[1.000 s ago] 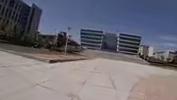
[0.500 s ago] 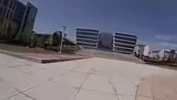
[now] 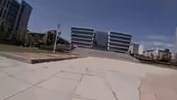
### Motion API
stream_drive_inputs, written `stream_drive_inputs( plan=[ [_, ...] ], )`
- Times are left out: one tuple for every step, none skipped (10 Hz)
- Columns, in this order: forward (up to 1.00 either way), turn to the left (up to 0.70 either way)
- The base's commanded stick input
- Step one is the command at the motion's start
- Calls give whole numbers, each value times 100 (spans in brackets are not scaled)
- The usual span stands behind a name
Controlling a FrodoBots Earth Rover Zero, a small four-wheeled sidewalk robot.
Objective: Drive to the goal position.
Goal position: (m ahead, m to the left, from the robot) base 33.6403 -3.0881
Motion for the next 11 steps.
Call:
stream_drive_inputs(
  plan=[
    [70,-5],
    [70,-5],
    [70,-5],
    [70,-5],
    [70,-5],
    [70,-5],
    [70,-5],
    [70,-5],
    [70,-5],
    [70,-5],
    [70,-5]
  ],
)
